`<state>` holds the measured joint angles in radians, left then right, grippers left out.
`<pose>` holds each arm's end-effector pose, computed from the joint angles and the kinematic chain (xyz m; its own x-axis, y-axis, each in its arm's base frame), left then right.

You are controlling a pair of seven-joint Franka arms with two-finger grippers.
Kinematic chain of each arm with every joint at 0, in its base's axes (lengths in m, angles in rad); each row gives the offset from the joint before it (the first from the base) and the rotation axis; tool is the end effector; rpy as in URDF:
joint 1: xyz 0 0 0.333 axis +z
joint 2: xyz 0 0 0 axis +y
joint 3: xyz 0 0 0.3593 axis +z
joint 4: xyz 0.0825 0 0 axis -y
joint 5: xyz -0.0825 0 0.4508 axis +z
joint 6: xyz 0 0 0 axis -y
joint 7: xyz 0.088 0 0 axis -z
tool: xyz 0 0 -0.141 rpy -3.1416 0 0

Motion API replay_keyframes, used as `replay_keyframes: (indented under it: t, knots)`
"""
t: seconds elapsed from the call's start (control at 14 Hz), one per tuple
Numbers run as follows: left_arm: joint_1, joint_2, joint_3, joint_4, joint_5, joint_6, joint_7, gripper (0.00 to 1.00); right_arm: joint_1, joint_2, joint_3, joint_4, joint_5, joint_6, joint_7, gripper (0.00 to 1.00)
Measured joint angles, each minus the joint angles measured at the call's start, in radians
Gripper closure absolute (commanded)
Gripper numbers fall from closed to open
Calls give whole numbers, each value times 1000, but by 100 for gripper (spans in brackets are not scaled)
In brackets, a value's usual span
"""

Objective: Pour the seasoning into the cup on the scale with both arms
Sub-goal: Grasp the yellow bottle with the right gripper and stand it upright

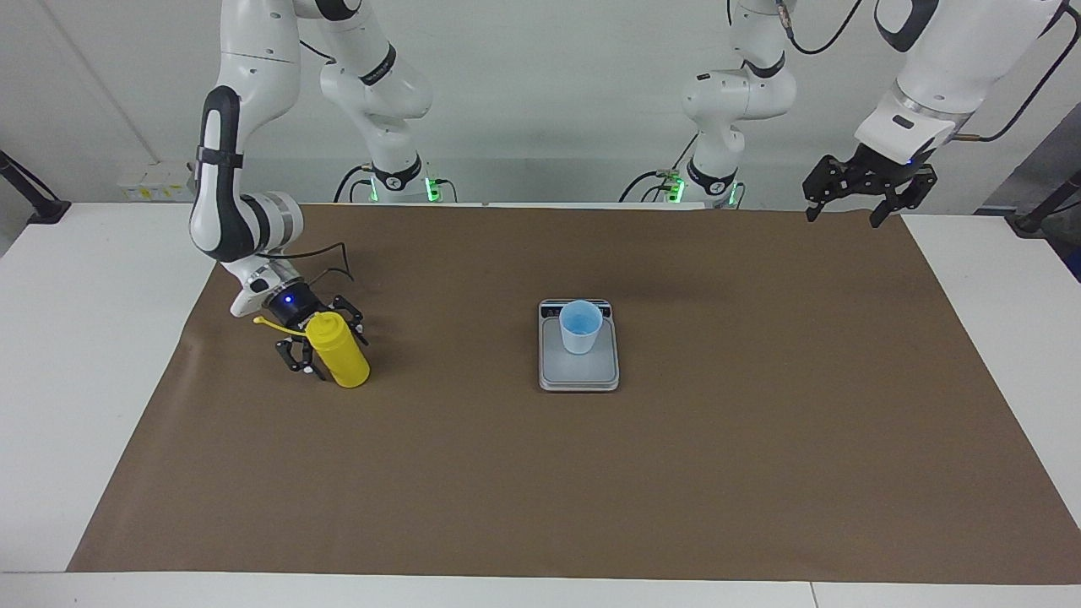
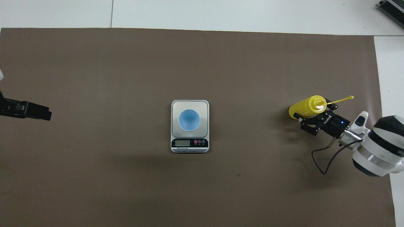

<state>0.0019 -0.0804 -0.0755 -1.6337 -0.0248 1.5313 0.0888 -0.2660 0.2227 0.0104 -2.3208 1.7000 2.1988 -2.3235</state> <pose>0.5856 -0.0485 0.6451 0.9865 -0.1622 -0.0205 -0.1618 -0.9866 0.0206 0.5722 -0.0855 0.2165 0.3952 0.2090 0.8945 0.6897 -0.7107 -0.1386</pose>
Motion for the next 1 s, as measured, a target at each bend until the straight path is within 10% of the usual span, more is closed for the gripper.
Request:
replay_keyframes:
  t: [0.36, 1.0]
  knots:
    - [-13, 0, 15, 1, 0, 1, 0, 0, 1, 1, 1, 7, 0, 1, 0, 96]
    - [3, 1, -20, -15, 0, 1, -2, 0, 80, -88, 3, 40, -89, 169, 93, 100]
